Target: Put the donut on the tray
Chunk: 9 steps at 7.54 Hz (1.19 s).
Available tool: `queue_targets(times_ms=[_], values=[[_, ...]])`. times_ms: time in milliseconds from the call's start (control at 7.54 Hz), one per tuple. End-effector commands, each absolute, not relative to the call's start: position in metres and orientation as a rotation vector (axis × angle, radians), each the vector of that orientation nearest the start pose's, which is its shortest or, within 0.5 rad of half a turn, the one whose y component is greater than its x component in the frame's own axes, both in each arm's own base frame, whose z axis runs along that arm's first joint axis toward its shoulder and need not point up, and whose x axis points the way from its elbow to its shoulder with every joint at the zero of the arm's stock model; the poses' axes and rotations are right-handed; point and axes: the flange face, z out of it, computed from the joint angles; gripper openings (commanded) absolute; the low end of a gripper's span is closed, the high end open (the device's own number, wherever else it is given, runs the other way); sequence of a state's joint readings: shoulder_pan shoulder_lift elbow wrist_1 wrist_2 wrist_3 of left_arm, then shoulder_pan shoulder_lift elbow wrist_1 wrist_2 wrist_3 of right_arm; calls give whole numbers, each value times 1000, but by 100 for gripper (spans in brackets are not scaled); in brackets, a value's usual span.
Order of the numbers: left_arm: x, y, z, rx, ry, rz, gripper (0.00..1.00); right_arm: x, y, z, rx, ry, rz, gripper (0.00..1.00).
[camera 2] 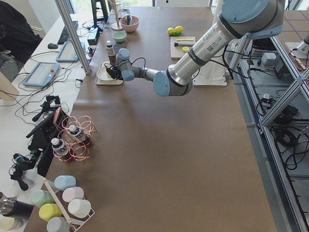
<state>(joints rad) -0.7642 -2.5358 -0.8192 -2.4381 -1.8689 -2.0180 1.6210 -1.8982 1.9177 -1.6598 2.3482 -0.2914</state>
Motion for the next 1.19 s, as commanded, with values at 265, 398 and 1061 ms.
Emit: queue_targets(times_ms=[265,398,1061], values=[[538,-674,265,-62,1189,-833,98,81,-349,634,70,-777,-204,99],[506,-656,283,-94,1206,-755,98,81,-349,634,70,-777,-204,99],[321,-575,410,16,911,-192,98,79,-349,634,66,-779,-207,99]])
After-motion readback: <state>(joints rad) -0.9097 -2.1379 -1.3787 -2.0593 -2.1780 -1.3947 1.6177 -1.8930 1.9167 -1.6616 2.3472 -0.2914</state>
